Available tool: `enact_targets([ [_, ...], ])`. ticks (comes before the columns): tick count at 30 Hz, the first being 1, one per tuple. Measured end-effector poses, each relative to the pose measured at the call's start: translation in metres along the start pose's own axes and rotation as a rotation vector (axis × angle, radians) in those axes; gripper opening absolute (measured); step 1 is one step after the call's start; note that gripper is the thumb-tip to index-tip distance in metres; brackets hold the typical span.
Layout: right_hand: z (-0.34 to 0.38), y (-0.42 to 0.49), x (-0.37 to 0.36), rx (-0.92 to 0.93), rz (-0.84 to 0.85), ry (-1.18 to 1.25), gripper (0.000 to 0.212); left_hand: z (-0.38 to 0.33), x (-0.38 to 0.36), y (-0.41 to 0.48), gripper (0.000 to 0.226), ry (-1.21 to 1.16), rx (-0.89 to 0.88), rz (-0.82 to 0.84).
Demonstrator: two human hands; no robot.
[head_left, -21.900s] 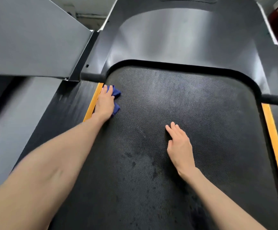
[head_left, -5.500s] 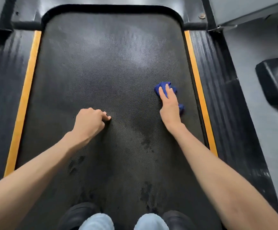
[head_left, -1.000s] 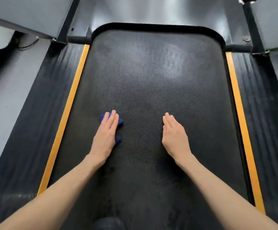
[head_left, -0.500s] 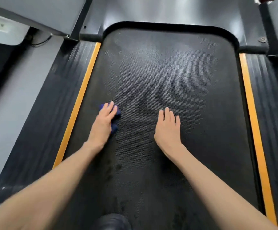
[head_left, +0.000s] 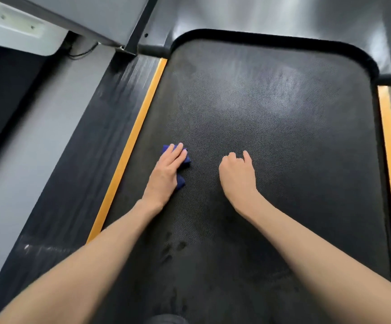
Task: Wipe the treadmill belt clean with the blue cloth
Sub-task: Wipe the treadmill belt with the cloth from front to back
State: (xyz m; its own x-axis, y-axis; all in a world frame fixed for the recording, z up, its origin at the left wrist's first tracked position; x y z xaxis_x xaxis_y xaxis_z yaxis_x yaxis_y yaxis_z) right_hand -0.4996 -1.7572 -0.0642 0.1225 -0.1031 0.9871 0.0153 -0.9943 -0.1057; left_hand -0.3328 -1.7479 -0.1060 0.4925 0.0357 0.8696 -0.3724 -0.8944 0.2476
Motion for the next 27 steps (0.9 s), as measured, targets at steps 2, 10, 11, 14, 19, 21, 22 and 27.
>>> enact_targets([
  [2, -0.002, 0.005, 0.009, 0.033, 0.032, -0.004, 0.016, 0.021, 0.007, 0.021, 0.045, 0.013, 0.087, -0.048],
  [10, -0.005, 0.007, 0.012, 0.076, 0.166, 0.028, 0.025, 0.057, 0.024, 0.045, 0.046, 0.026, 0.387, -0.196],
  [11, -0.003, 0.006, 0.013, 0.078, 0.163, 0.038, 0.024, 0.046, 0.022, 0.034, 0.046, 0.012, 0.371, -0.207],
  [14, 0.004, 0.001, 0.012, 0.076, 0.177, 0.043, 0.024, 0.009, 0.018, -0.005, 0.055, -0.054, 0.279, -0.170],
  [19, 0.006, -0.001, 0.016, 0.055, 0.160, 0.070, 0.023, 0.010, 0.016, -0.017, 0.061, -0.041, 0.142, -0.008],
  [21, 0.002, 0.000, 0.016, 0.050, 0.163, 0.106, 0.022, 0.030, 0.016, 0.005, 0.056, 0.006, 0.138, 0.011],
  [22, 0.000, 0.001, 0.017, 0.044, 0.172, 0.116, 0.022, 0.040, 0.017, 0.019, 0.055, 0.030, 0.158, 0.010],
  [27, -0.015, 0.004, 0.020, -0.068, 0.214, 0.197, 0.024, 0.073, 0.027, 0.069, 0.049, 0.048, 0.318, -0.041],
])
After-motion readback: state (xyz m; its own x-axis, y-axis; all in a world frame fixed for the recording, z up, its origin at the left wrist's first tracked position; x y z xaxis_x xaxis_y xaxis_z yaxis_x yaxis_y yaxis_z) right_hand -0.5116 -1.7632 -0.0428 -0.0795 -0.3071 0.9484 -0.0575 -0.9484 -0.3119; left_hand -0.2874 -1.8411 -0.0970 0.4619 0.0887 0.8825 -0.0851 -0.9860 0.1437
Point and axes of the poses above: each hand's wrist, its own y-axis towards the middle knuckle, its own x-axis out of the back of the hand, z = x × y, the point moved 5 cm from there along y, towards the middle knuckle, and after that the axes turned 12 degrees about -x, right-handed, at the moved point
